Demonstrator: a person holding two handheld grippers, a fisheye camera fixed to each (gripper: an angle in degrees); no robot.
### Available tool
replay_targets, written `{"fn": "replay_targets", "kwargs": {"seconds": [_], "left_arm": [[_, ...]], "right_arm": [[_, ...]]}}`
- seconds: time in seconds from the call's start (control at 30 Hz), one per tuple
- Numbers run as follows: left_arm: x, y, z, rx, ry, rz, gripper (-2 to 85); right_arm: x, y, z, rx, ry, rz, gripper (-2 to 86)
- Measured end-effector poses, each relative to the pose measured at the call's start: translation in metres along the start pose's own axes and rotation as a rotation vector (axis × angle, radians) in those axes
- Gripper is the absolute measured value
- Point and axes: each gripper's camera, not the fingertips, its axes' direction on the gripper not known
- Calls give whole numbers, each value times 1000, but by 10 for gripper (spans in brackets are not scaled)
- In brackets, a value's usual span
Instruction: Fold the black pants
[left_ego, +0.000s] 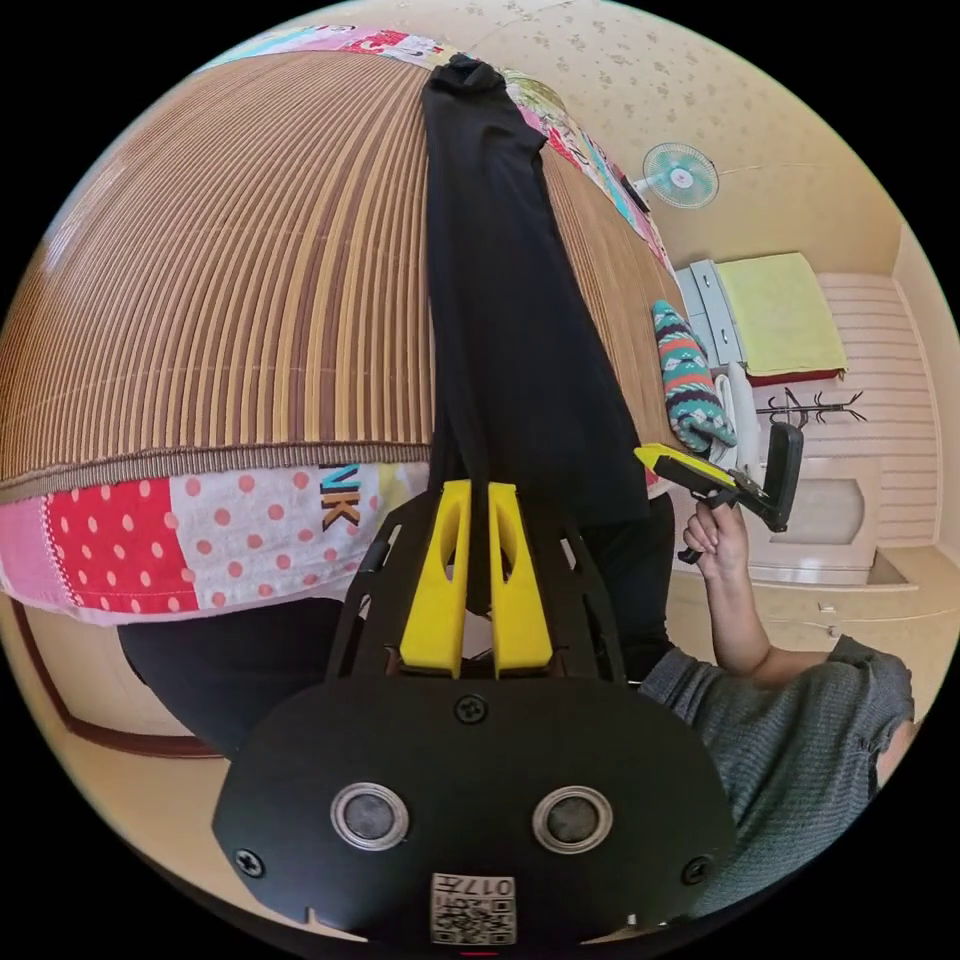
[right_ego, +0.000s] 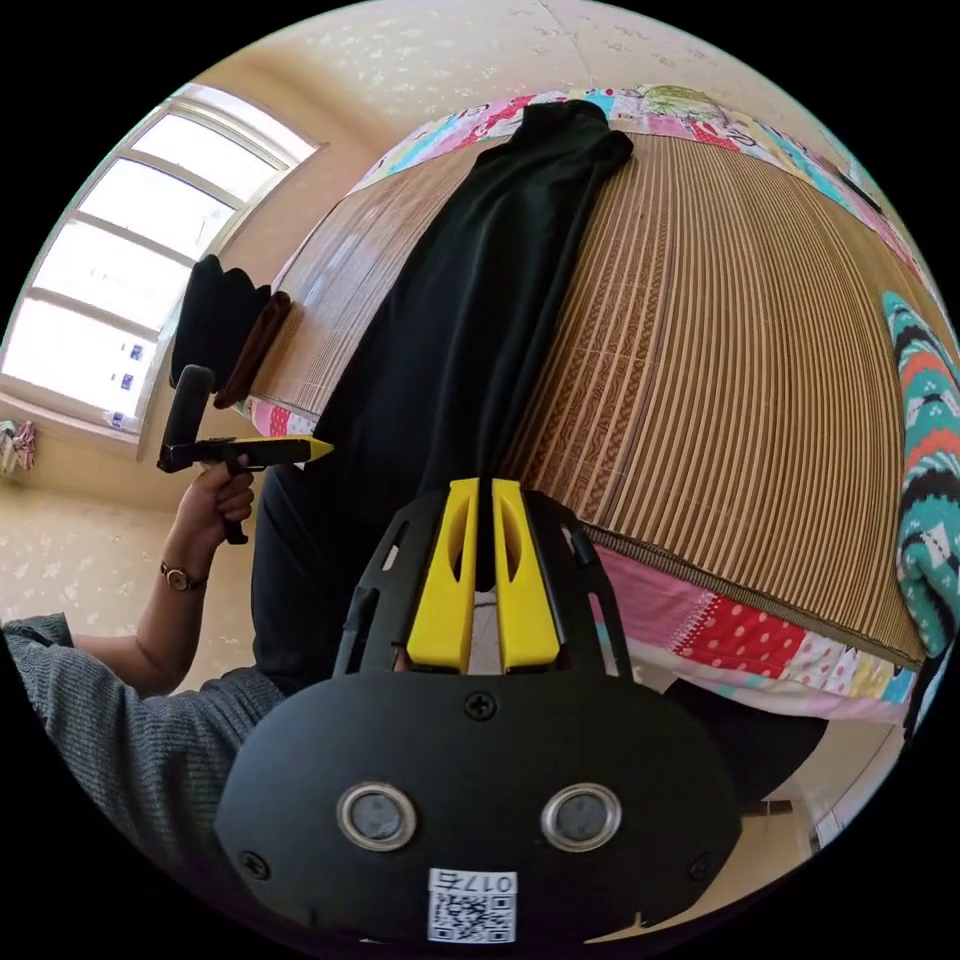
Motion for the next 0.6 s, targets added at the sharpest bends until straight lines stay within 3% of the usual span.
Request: {"fn": "replay_targets", "kwargs": {"seconds": [0.27,0.6], "left_arm": [[8,19,3,34,-58,-36,38],[-2,34,-5,29,-82,-30,37]], "right_arm": [[30,23,41,52,-103,49,65],[42,32,64,48,-29,32,91]]}}
